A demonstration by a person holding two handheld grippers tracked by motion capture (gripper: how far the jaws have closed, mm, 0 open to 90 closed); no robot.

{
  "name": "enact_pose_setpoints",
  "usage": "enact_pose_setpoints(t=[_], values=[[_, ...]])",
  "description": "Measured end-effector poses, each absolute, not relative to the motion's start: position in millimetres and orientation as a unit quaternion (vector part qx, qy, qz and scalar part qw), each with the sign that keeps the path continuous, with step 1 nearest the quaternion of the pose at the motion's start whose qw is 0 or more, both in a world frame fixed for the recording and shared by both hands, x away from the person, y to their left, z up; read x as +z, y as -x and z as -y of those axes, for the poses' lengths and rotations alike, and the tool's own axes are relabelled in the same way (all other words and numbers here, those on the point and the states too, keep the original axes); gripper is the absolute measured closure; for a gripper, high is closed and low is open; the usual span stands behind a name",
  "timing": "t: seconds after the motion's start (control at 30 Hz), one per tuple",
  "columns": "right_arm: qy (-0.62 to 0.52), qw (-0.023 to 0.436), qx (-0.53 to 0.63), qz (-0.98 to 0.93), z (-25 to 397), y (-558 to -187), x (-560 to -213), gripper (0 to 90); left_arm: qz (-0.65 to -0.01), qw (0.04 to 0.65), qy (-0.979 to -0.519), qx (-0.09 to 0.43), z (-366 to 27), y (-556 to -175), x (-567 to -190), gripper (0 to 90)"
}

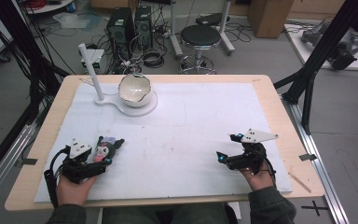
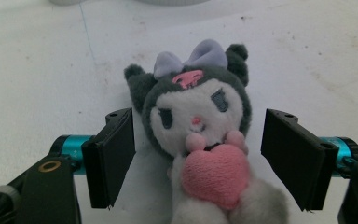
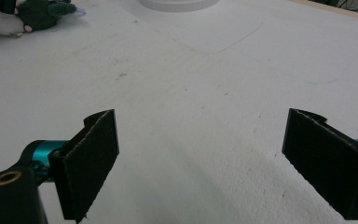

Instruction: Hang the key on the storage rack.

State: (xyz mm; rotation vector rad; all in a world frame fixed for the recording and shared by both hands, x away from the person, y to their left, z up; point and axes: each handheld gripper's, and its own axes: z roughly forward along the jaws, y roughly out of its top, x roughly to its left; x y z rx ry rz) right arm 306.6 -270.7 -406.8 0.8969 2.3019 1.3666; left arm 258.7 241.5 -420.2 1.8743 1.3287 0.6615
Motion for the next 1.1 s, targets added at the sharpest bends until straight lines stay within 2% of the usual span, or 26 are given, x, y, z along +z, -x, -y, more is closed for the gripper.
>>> enact_pose_setpoints(t=[0.27,0.57,0.83,0.93,1.1], values=[[-0.315,0.157,0.478,-0.804,270,-307,-407,9.6,-0.535,0.357,-0.732,0.226,-238,-266,-422,27.8],[-0.313,0.157,0.48,-0.804,269,-308,-407,9.6,-0.561,0.326,-0.73,0.216,-233,-276,-425,27.5],[-0.313,0.158,0.481,-0.803,269,-309,-407,9.6,-0.573,0.324,-0.723,0.211,-234,-279,-426,35.9],[-0.315,0.156,0.481,-0.803,269,-309,-408,9.6,-0.573,0.324,-0.723,0.211,-234,-279,-426,41.7],[-0.314,0.157,0.482,-0.803,269,-309,-408,9.6,-0.571,0.323,-0.724,0.212,-234,-278,-426,45.4]])
